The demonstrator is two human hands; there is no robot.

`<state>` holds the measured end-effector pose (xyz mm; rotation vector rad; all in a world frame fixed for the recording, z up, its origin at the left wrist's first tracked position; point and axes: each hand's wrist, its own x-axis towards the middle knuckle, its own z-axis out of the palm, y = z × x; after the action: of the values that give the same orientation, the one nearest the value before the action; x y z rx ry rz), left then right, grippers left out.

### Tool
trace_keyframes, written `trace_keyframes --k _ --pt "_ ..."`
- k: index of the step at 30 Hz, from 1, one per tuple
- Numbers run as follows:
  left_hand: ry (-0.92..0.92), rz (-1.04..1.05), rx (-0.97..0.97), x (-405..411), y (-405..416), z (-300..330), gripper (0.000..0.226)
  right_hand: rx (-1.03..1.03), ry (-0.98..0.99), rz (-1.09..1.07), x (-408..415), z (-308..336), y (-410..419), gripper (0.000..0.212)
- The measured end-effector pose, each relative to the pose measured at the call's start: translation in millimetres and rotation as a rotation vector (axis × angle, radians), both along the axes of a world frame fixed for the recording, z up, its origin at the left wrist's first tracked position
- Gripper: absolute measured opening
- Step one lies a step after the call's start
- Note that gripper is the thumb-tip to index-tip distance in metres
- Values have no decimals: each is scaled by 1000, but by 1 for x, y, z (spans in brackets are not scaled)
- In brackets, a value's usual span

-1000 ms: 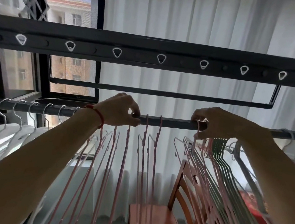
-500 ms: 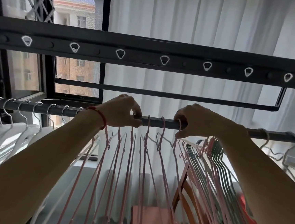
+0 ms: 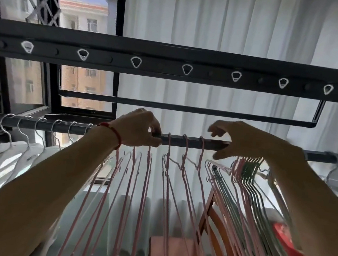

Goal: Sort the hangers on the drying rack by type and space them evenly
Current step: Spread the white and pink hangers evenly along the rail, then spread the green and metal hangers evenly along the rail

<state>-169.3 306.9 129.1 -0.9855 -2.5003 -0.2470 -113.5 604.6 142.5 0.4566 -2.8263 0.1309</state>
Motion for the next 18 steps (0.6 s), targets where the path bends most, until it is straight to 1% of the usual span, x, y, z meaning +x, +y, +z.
trace_keyframes --k 3,6,9,13,18 --pt "0 -3 0 -2 2 0 25 27 -45 -120 13 5 38 64" --pt "2 -13 -4 -1 6 -1 25 15 -84 -146 18 2 51 53" --pt "1 -17 -2 -1 8 -1 25 14 -69 -149 19 0 56 55" --pt "3 -16 -3 -1 9 -1 25 12 -16 -126 18 -4 57 50" --pt "16 -12 0 1 10 -2 26 8 9 -59 15 -5 34 47"
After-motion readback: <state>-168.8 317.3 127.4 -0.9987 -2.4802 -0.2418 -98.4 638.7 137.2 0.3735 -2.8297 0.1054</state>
